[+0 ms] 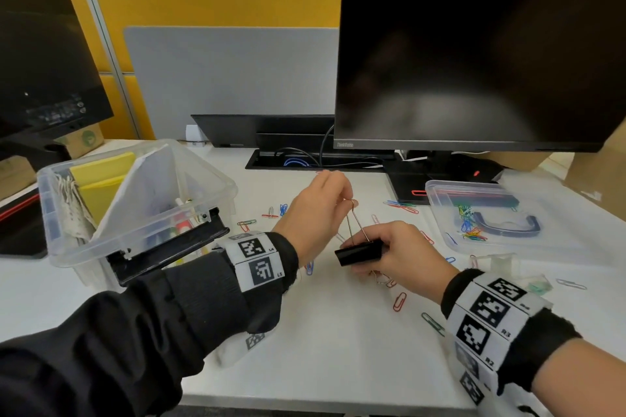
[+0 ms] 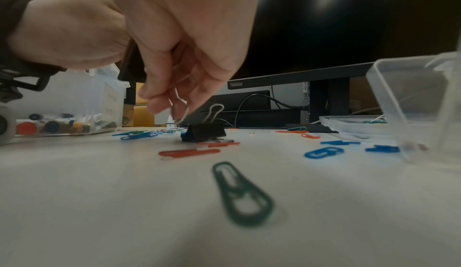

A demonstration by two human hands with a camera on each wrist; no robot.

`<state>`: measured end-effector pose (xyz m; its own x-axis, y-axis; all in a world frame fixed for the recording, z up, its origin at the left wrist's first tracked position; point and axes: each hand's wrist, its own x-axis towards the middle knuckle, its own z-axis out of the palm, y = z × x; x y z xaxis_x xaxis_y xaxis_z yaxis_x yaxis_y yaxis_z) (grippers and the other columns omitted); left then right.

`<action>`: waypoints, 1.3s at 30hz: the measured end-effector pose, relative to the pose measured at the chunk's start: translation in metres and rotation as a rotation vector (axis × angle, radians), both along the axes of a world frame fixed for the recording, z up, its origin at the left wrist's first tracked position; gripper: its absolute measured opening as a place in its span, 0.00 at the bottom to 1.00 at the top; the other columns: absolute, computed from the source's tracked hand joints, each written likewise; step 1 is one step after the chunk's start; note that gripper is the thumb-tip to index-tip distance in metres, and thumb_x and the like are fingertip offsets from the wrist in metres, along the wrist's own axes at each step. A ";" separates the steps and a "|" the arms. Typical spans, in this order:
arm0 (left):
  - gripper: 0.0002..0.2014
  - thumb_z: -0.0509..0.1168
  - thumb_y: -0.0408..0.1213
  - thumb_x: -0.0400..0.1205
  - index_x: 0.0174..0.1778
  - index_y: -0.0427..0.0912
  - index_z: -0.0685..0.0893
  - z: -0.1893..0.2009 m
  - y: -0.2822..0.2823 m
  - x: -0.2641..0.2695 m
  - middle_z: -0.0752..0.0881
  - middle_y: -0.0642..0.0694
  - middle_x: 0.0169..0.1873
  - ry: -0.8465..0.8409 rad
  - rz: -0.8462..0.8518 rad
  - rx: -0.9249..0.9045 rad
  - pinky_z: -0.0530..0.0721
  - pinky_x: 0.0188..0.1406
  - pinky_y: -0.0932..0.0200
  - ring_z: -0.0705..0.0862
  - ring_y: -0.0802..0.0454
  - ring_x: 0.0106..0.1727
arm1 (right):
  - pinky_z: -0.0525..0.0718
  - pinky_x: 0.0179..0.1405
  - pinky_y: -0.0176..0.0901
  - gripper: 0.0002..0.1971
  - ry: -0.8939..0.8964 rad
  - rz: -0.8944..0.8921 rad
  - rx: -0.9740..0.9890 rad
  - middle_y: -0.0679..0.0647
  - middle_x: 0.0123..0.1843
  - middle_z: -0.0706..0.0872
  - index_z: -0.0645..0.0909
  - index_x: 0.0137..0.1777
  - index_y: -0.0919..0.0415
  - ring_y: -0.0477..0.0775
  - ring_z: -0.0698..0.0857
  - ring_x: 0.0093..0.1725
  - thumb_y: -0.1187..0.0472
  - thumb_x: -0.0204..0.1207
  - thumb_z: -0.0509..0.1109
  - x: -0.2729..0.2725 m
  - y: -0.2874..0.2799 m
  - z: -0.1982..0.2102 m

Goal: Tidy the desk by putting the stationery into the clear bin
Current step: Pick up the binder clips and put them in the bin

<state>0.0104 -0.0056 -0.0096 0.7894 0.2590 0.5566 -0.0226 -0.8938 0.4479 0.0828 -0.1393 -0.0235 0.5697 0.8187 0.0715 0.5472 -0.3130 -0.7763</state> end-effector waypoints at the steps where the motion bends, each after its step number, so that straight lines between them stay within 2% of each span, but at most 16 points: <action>1: 0.05 0.63 0.37 0.82 0.47 0.39 0.78 0.001 0.001 0.000 0.72 0.54 0.39 -0.011 0.001 -0.011 0.74 0.42 0.62 0.73 0.52 0.41 | 0.87 0.42 0.42 0.17 -0.009 0.001 0.005 0.57 0.39 0.91 0.87 0.40 0.44 0.49 0.84 0.34 0.72 0.66 0.76 0.002 -0.001 -0.001; 4: 0.05 0.67 0.38 0.80 0.41 0.42 0.78 0.000 0.004 0.001 0.75 0.53 0.36 0.047 -0.008 -0.030 0.71 0.37 0.66 0.73 0.53 0.39 | 0.82 0.44 0.29 0.12 -0.082 0.003 -0.023 0.50 0.38 0.89 0.90 0.47 0.55 0.42 0.82 0.35 0.70 0.67 0.77 0.006 -0.002 -0.002; 6: 0.06 0.68 0.37 0.79 0.43 0.38 0.82 -0.001 0.005 0.002 0.80 0.47 0.38 0.129 0.007 -0.024 0.73 0.40 0.66 0.75 0.53 0.41 | 0.75 0.39 0.20 0.08 -0.138 0.009 -0.009 0.49 0.39 0.88 0.90 0.46 0.59 0.35 0.81 0.34 0.67 0.67 0.77 0.004 -0.002 -0.002; 9: 0.08 0.65 0.33 0.80 0.50 0.34 0.86 0.000 0.007 0.003 0.88 0.40 0.47 0.205 0.029 -0.051 0.76 0.47 0.66 0.81 0.50 0.44 | 0.74 0.39 0.21 0.07 -0.171 0.003 0.029 0.43 0.36 0.85 0.90 0.43 0.58 0.34 0.80 0.35 0.66 0.66 0.78 0.002 -0.002 -0.001; 13: 0.15 0.57 0.31 0.84 0.62 0.40 0.84 -0.002 0.005 0.000 0.88 0.41 0.58 0.273 -0.028 -0.020 0.74 0.60 0.66 0.84 0.47 0.60 | 0.75 0.35 0.26 0.20 -0.152 -0.076 0.031 0.43 0.46 0.82 0.77 0.50 0.48 0.44 0.81 0.36 0.66 0.64 0.80 0.006 -0.002 0.000; 15: 0.16 0.55 0.33 0.85 0.66 0.43 0.82 -0.002 0.001 -0.004 0.88 0.41 0.58 0.233 -0.082 -0.061 0.75 0.59 0.68 0.84 0.47 0.60 | 0.79 0.37 0.30 0.27 -0.132 -0.108 0.052 0.45 0.54 0.80 0.73 0.56 0.47 0.48 0.84 0.36 0.68 0.62 0.80 0.006 -0.001 0.001; 17: 0.17 0.54 0.38 0.86 0.68 0.45 0.80 0.000 -0.003 -0.009 0.88 0.43 0.57 0.201 -0.151 -0.103 0.76 0.53 0.71 0.85 0.49 0.58 | 0.81 0.42 0.32 0.36 -0.128 -0.111 0.082 0.46 0.62 0.76 0.70 0.67 0.46 0.46 0.86 0.35 0.69 0.62 0.80 0.005 -0.001 0.002; 19: 0.19 0.54 0.45 0.85 0.68 0.45 0.80 0.002 -0.006 -0.012 0.88 0.44 0.53 0.234 -0.235 -0.148 0.77 0.49 0.70 0.84 0.51 0.54 | 0.80 0.38 0.25 0.42 -0.095 -0.087 0.124 0.45 0.65 0.71 0.64 0.74 0.45 0.40 0.85 0.31 0.72 0.64 0.78 0.004 -0.002 0.002; 21: 0.22 0.58 0.52 0.80 0.66 0.45 0.80 0.003 -0.007 -0.013 0.88 0.47 0.49 0.302 -0.293 -0.157 0.80 0.50 0.65 0.84 0.53 0.50 | 0.80 0.35 0.22 0.36 -0.113 -0.037 0.142 0.45 0.63 0.72 0.69 0.72 0.48 0.38 0.83 0.30 0.74 0.67 0.75 0.004 -0.003 0.002; 23: 0.20 0.66 0.49 0.78 0.64 0.45 0.81 0.000 -0.004 -0.011 0.87 0.49 0.47 0.333 -0.288 -0.107 0.82 0.53 0.61 0.83 0.55 0.48 | 0.81 0.37 0.25 0.26 -0.188 -0.019 0.098 0.47 0.59 0.76 0.78 0.64 0.54 0.42 0.83 0.32 0.73 0.68 0.73 0.005 -0.003 0.001; 26: 0.17 0.69 0.43 0.77 0.61 0.43 0.81 -0.003 -0.002 -0.008 0.87 0.46 0.49 0.303 -0.223 -0.028 0.81 0.51 0.62 0.82 0.55 0.47 | 0.78 0.33 0.28 0.13 -0.186 -0.094 0.053 0.49 0.48 0.83 0.84 0.54 0.58 0.49 0.83 0.34 0.63 0.69 0.76 0.010 -0.002 -0.003; 28: 0.16 0.71 0.43 0.76 0.57 0.42 0.81 -0.001 -0.001 -0.006 0.86 0.47 0.48 0.241 -0.164 -0.055 0.79 0.48 0.66 0.80 0.56 0.46 | 0.76 0.32 0.30 0.04 -0.179 -0.153 0.008 0.43 0.36 0.85 0.86 0.45 0.53 0.49 0.86 0.36 0.56 0.73 0.72 0.011 -0.002 -0.003; 31: 0.14 0.75 0.45 0.72 0.40 0.47 0.75 0.002 -0.002 -0.004 0.78 0.55 0.33 0.161 -0.082 -0.088 0.72 0.35 0.75 0.76 0.58 0.35 | 0.80 0.40 0.42 0.11 -0.226 -0.178 -0.070 0.46 0.24 0.86 0.81 0.36 0.41 0.46 0.85 0.37 0.52 0.78 0.63 0.011 -0.002 -0.004; 34: 0.24 0.78 0.47 0.67 0.29 0.54 0.64 0.003 -0.001 -0.003 0.71 0.60 0.28 0.175 -0.013 -0.089 0.69 0.29 0.75 0.70 0.63 0.30 | 0.81 0.41 0.45 0.13 -0.263 -0.167 -0.131 0.46 0.27 0.88 0.79 0.39 0.42 0.46 0.85 0.38 0.53 0.81 0.57 0.006 0.000 -0.001; 37: 0.21 0.76 0.51 0.67 0.35 0.47 0.69 0.004 0.000 -0.002 0.75 0.55 0.31 0.212 0.024 -0.107 0.76 0.36 0.66 0.73 0.57 0.34 | 0.80 0.43 0.45 0.08 -0.237 -0.181 -0.164 0.45 0.39 0.89 0.82 0.44 0.48 0.49 0.85 0.44 0.51 0.79 0.62 0.007 0.002 -0.003; 39: 0.21 0.73 0.53 0.70 0.41 0.44 0.71 0.003 0.002 -0.001 0.79 0.50 0.36 0.209 0.048 -0.118 0.79 0.41 0.61 0.76 0.52 0.38 | 0.81 0.52 0.47 0.10 -0.279 -0.259 -0.176 0.48 0.53 0.86 0.81 0.56 0.51 0.51 0.83 0.52 0.53 0.77 0.67 0.013 0.002 -0.006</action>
